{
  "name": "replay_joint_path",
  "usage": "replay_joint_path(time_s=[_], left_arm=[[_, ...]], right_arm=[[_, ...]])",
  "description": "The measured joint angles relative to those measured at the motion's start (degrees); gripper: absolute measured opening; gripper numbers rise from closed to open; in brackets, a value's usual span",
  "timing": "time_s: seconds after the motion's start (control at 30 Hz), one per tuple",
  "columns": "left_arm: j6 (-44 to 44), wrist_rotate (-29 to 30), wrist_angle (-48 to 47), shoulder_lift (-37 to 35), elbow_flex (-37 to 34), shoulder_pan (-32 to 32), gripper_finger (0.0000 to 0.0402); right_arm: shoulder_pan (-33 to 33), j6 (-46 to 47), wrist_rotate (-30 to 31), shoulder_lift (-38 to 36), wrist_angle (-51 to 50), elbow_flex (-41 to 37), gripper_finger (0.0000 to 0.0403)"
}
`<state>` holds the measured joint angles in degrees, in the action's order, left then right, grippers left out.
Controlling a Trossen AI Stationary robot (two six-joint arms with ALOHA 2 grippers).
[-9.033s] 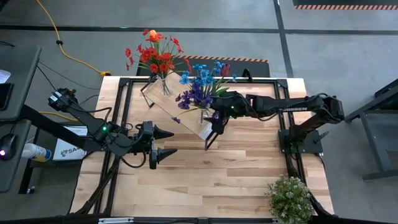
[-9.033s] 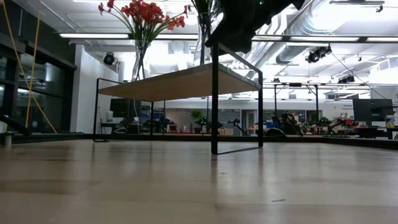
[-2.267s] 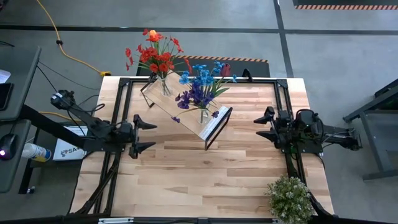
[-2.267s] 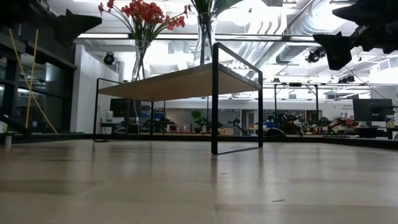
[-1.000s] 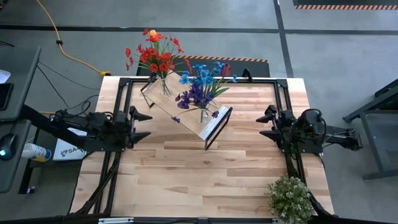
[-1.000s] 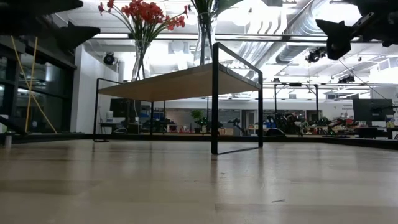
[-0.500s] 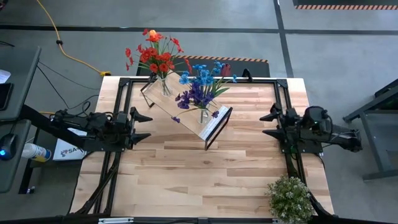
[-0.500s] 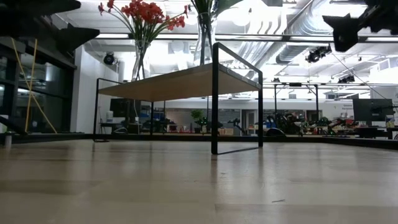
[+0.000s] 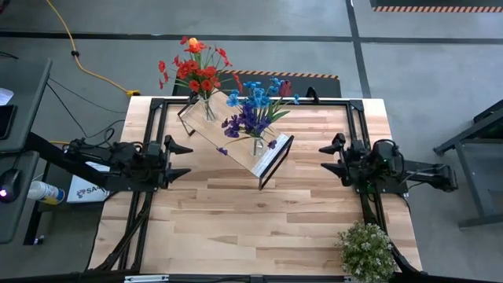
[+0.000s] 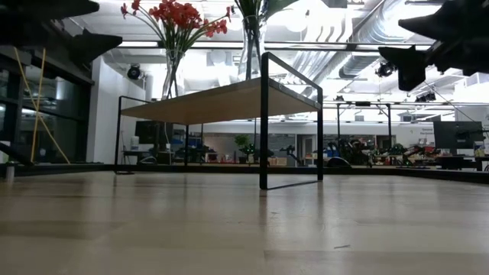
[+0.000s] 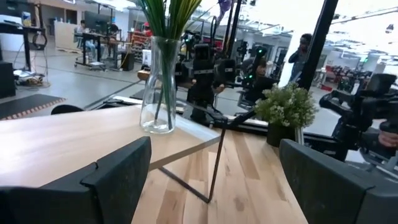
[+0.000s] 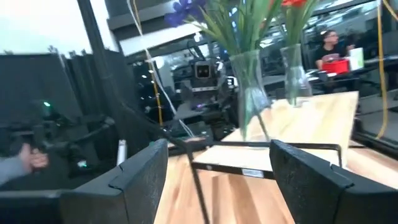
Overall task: Pick and place flowers into a vace then onto a shelf
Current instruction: Return to Home Position
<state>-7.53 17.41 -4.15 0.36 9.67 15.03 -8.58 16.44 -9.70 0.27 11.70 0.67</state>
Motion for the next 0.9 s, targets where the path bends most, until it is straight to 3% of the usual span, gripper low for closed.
replay_joint_path(time_s=[0.2,0.6,0.77,0.9], left_arm=[[-0.2,4.4,-1.7,0.0,0.0,0.0,0.0386],[0.2,4.8,-3.5,0.0,0.0,0.0,0.0386],[-0.3,4.8,-3.5,0.0,0.0,0.0,0.0386],[-0.3,4.8,-3.5,0.0,0.0,0.0,0.0386]], right_arm=[[0.0,-1.7,3.9,0.0,-0.6,-0.1,0.0273],[0.0,-4.5,2.9,0.0,-1.5,-0.1,0.0272],[0.0,2.3,2.3,0.0,-2.1,-0.1,0.0272],[0.0,2.6,3.0,0.0,-2.6,-0.1,0.0273]])
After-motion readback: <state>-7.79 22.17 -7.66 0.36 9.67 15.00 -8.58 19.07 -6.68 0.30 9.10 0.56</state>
